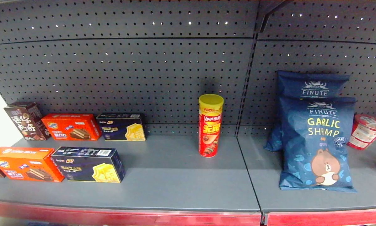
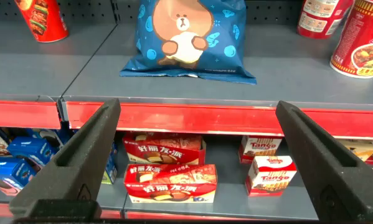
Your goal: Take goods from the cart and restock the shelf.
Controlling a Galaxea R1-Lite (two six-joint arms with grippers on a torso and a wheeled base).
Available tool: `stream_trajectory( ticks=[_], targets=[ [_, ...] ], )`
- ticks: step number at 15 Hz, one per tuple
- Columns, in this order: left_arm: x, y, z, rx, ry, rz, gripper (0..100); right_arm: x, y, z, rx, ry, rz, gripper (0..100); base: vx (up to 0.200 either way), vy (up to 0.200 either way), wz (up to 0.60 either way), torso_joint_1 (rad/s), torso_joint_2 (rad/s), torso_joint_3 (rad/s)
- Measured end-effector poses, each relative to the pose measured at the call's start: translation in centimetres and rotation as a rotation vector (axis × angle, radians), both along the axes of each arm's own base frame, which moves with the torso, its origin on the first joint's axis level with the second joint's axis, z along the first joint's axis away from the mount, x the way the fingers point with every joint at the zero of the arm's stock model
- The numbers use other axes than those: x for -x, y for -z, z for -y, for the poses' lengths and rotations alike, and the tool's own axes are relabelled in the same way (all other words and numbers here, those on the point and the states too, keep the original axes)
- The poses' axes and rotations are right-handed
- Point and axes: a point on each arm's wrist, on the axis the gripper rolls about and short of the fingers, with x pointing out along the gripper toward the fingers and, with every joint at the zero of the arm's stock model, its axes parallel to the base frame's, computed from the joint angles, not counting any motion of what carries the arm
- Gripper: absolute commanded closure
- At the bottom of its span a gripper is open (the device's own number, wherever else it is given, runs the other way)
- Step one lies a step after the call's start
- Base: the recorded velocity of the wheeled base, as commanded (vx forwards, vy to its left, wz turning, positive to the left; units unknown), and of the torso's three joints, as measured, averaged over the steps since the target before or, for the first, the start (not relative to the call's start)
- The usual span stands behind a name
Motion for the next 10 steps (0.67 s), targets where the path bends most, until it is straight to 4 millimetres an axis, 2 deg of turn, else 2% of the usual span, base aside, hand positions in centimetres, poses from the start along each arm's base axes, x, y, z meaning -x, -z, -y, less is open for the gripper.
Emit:
stream_trajectory(
  ticks=[4, 10],
  targets=[
    [0.00, 0.00, 0.00, 0.000, 0.000, 0.000, 0, 0.00, 0.00, 0.00, 0.000, 0.001, 0.000, 0, 0.000, 0.000, 0.00, 0.000, 0.00, 0.000],
    [0.00, 0.00, 0.01, 0.001, 0.003, 0.000, 0, 0.00, 0.00, 0.01, 0.001, 0.003, 0.000, 0, 0.000, 0.000, 0.60, 0.001, 0.00, 0.003]
  ],
)
